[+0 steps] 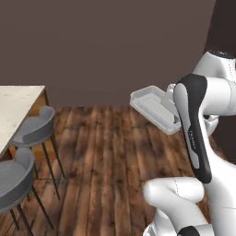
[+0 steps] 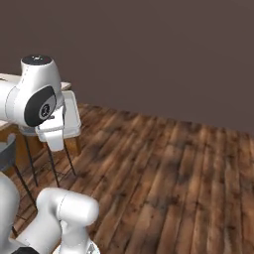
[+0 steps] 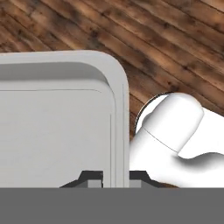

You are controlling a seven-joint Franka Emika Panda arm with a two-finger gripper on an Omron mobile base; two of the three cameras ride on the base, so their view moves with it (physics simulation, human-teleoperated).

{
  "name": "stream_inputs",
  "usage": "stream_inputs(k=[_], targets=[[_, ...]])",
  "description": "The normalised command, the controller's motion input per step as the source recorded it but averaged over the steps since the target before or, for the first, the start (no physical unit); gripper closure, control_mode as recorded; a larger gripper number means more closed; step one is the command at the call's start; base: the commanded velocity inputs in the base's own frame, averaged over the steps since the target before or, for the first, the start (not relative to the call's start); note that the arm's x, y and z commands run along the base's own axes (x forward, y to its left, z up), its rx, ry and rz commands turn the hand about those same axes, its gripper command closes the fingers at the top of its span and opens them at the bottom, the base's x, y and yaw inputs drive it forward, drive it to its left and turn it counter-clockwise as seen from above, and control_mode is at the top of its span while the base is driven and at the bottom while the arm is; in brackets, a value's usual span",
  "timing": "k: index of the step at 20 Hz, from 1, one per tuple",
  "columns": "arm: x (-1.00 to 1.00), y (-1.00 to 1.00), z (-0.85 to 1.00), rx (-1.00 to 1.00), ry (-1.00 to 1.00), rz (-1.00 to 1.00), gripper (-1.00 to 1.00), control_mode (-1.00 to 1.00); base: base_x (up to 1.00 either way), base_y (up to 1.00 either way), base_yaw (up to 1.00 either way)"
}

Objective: Retrieve the tupperware and aluminum foil from the cabinet and place them on the dining counter near the plate with chicken drumstick and shrimp to prepare for storing leftovers.

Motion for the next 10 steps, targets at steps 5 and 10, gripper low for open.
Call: stream_inputs(k=[5, 10], targets=[[0.00, 0.00, 0.00, 0.00, 0.00, 0.00, 1.00, 1.00, 1.00, -0.13, 0.60], [0.00, 0.00, 0.00, 0.00, 0.00, 0.00, 1.00, 1.00, 1.00, -0.15, 0.63]])
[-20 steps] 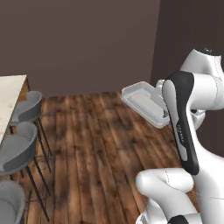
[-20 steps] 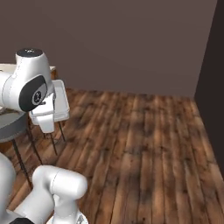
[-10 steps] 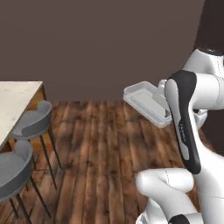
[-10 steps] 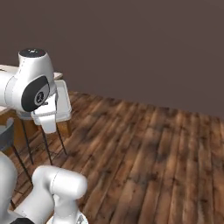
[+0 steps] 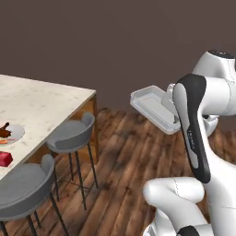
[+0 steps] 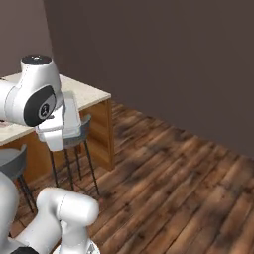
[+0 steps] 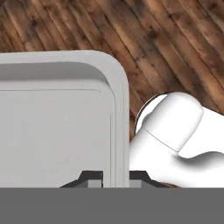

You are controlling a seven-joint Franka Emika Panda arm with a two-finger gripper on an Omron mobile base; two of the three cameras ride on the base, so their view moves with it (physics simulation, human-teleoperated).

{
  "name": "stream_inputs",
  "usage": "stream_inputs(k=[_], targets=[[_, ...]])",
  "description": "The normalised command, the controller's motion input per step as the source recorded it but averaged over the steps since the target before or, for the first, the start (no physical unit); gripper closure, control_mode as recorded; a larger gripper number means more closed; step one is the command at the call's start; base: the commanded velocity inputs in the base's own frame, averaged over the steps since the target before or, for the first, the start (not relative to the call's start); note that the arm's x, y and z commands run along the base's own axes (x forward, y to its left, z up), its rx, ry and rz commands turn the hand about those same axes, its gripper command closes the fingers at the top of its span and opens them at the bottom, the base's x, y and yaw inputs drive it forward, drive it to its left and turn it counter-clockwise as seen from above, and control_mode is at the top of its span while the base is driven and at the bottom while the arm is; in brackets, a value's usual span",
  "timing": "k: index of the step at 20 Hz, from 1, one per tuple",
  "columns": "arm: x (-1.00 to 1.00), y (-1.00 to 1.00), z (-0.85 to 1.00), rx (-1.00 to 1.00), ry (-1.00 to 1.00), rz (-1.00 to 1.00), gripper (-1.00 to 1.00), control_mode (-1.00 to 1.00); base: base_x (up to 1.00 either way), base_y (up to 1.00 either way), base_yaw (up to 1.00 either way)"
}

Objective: Retrieve the tupperware and aluminum foil from the cabinet and place them on the dining counter near the plate with chicken drumstick and shrimp to prepare for storing leftovers.

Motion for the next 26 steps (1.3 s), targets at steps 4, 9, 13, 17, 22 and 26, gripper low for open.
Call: stream_inputs(k=[4, 9, 13, 17, 22, 26], targets=[[0.00, 0.00, 0.00, 0.00, 0.00, 0.00, 1.00, 1.00, 1.00, -0.16, 0.62], [0.00, 0.00, 0.00, 0.00, 0.00, 0.00, 1.00, 1.00, 1.00, -0.11, 0.62], [0.00, 0.00, 0.00, 0.00, 0.00, 0.00, 1.00, 1.00, 1.00, -0.12, 0.61], [0.00, 0.00, 0.00, 0.00, 0.00, 0.00, 1.00, 1.00, 1.00, -0.35, 0.62], [0.00, 0.00, 0.00, 0.00, 0.00, 0.00, 1.00, 1.00, 1.00, -0.26, 0.59], [0.00, 0.00, 0.00, 0.00, 0.00, 0.00, 1.00, 1.00, 0.67, 0.00, 0.23]])
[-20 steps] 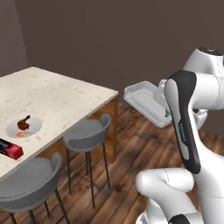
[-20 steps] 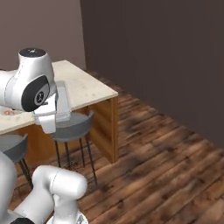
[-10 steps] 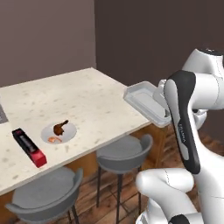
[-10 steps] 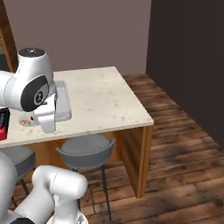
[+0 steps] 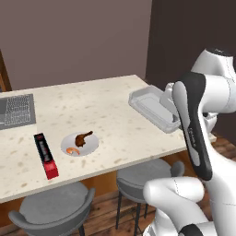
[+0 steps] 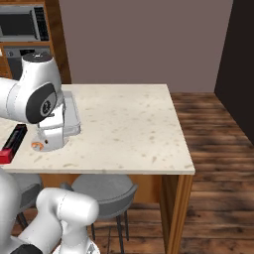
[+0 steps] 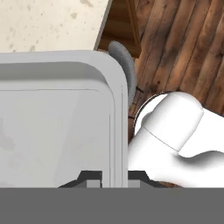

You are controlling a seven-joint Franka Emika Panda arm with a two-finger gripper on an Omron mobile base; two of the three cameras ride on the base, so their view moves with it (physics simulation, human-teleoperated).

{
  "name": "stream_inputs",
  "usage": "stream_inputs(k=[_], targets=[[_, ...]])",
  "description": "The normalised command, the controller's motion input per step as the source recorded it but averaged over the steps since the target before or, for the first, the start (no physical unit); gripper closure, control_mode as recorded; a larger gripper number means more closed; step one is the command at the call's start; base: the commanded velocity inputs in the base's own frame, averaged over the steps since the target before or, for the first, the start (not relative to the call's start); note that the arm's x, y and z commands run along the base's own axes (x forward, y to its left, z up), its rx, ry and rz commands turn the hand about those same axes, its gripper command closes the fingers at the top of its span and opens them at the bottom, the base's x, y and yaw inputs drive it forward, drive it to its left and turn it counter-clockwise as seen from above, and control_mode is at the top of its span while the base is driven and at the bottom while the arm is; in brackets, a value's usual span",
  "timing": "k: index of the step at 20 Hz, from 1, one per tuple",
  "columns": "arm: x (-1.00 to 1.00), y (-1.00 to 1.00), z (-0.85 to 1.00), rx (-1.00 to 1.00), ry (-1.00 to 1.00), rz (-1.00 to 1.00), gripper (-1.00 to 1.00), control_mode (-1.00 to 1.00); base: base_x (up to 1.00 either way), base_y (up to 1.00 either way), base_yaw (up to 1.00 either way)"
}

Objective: Retrieve the tupperware and aluminum foil from the cabinet and place them on the dining counter near the plate with chicken drumstick and shrimp to prepare for storing leftovers.

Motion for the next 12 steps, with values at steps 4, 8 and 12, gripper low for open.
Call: stream_inputs(k=[4, 8, 12], targets=[[0.64, 0.00, -0.29, -0.05, 0.16, -0.01, 1.00, -1.00, 0.16, 0.00, 0.03], [1.00, 0.00, -0.51, -0.04, 0.32, -0.09, 1.00, -1.00, 0.00, 0.00, 0.00], [1.00, 0.00, -0.51, 0.00, 0.24, -0.05, 1.00, -1.00, 0.00, 0.00, 0.00]])
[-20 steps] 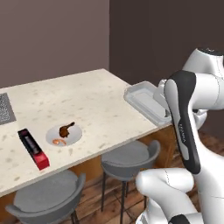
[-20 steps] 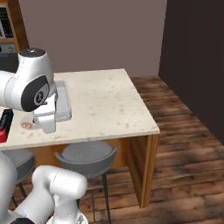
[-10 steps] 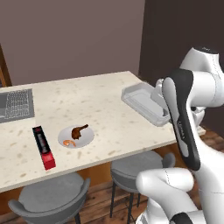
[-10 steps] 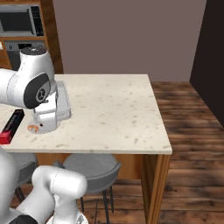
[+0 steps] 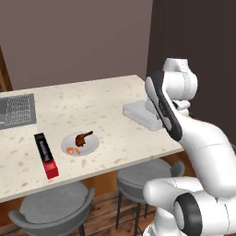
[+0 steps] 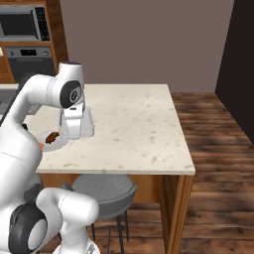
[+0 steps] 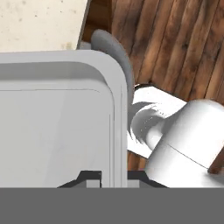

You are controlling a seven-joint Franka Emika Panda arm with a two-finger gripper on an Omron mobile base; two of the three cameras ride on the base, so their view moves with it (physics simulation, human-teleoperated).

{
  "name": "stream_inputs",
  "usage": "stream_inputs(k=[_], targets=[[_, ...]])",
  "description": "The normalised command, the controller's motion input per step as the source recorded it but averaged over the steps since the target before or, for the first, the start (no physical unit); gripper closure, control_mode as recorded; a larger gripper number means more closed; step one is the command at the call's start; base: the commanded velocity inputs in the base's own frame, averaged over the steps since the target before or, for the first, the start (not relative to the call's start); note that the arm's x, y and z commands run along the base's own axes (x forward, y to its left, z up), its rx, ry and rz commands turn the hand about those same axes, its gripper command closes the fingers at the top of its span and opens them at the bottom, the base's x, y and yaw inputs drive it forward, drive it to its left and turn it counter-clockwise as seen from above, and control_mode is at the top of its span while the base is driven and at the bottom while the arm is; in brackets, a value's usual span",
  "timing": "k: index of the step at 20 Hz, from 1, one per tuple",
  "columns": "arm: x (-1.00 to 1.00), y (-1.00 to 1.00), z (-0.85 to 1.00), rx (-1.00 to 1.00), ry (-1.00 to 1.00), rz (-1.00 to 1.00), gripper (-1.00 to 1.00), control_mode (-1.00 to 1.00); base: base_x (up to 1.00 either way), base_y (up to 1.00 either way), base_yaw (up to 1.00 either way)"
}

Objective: Retrieve the tupperware and aluminum foil from the cabinet and place them on the dining counter near the plate with chicken drumstick and shrimp to prepare for storing leftovers.

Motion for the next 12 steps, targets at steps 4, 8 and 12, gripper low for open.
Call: stream_inputs(k=[4, 8, 12], targets=[[1.00, 0.22, -0.58, 0.00, 0.11, 0.00, 1.00, -1.00, 0.00, 0.00, 0.00], [0.97, 0.39, -0.80, -0.02, 0.02, 0.00, 1.00, -1.00, 0.00, 0.00, 0.00], [0.91, 0.46, -0.94, -0.04, 0.00, 0.00, 1.00, -1.00, 0.00, 0.00, 0.00]])
